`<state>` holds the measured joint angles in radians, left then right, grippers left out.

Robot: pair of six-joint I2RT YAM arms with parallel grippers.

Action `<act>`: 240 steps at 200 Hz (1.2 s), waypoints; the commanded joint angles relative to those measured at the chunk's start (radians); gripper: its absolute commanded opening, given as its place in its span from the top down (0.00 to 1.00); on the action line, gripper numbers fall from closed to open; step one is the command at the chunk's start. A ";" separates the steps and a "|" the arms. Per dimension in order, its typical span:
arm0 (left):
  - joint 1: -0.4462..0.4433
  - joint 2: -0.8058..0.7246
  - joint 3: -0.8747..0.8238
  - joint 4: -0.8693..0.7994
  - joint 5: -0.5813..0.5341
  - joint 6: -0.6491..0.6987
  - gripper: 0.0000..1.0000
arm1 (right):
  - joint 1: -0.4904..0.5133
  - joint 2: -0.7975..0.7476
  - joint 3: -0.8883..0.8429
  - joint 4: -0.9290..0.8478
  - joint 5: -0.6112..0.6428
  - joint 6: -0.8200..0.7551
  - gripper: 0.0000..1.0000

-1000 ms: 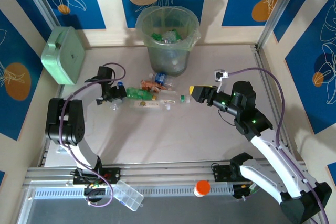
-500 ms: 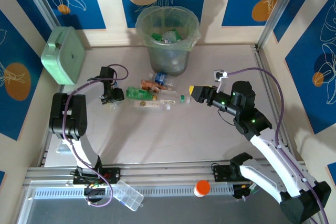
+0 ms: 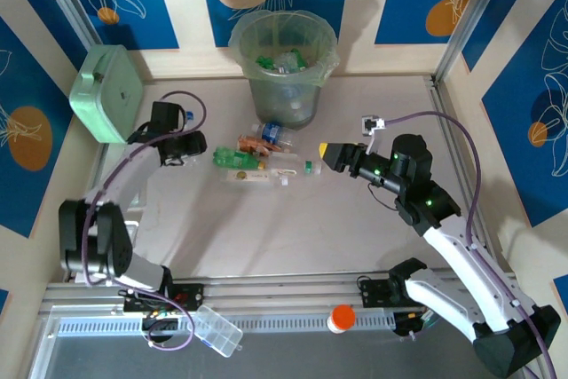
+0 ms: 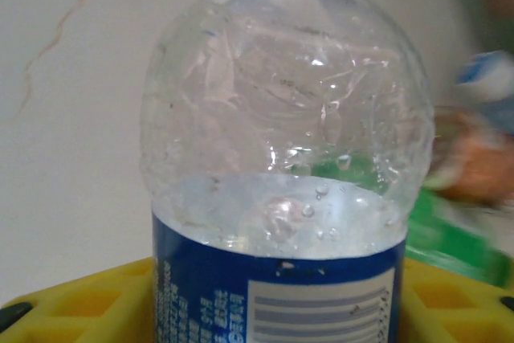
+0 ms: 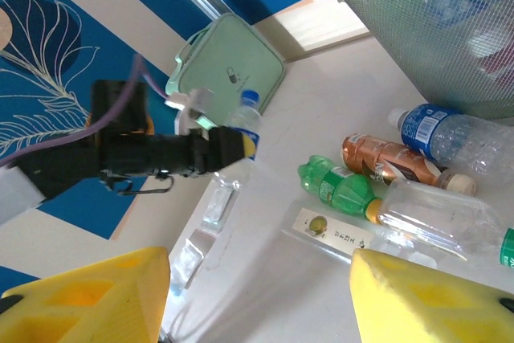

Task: Put the plastic bottles in the bin

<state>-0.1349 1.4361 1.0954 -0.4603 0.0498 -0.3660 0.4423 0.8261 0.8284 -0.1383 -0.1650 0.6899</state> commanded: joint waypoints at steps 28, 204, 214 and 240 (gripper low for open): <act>-0.148 -0.228 -0.100 0.239 0.485 0.054 0.51 | 0.031 0.052 0.048 0.034 -0.057 0.008 0.36; -0.469 -0.284 -0.057 0.206 0.593 0.293 0.57 | 0.109 0.404 0.332 0.108 -0.209 -0.003 0.32; -0.470 -0.286 -0.057 0.205 0.592 0.295 0.57 | 0.118 0.407 0.328 0.109 -0.203 -0.001 0.36; -0.469 -0.285 -0.060 0.210 0.586 0.297 0.58 | 0.144 0.415 0.319 0.111 -0.186 0.000 0.48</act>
<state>-0.5941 1.1553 1.0027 -0.2523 0.6281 -0.0952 0.5617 1.2419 1.1389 -0.0532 -0.3553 0.6888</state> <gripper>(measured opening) 0.538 0.557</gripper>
